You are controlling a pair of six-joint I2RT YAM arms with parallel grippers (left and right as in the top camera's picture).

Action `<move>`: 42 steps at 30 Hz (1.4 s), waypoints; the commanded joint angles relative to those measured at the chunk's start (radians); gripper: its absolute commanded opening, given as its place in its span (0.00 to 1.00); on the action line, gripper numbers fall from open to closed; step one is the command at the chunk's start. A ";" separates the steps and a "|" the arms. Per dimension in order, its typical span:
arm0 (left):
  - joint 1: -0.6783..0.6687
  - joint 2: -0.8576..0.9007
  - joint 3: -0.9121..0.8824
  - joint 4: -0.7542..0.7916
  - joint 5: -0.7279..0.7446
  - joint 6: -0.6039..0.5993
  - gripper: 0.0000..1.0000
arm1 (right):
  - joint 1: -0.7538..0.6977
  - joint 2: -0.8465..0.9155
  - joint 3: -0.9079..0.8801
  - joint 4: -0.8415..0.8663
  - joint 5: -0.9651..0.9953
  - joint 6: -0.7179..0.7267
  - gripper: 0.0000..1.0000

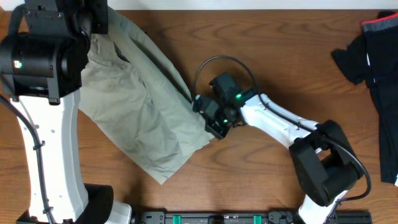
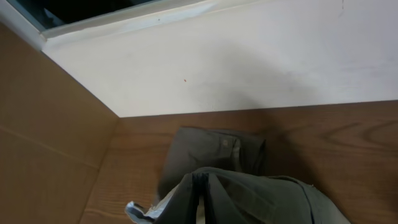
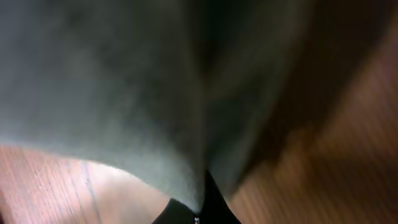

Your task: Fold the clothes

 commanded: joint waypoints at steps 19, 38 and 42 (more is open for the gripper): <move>-0.080 -0.131 0.011 0.093 0.350 -0.005 0.07 | -0.804 -0.900 0.185 -0.112 0.304 0.387 0.01; -0.214 -0.358 0.011 0.065 0.250 -0.029 0.07 | -0.953 -0.766 0.777 -0.428 0.346 0.372 0.01; -0.213 -0.256 0.011 0.025 0.207 -0.032 0.07 | -0.953 -0.687 0.777 -0.460 0.265 0.372 0.01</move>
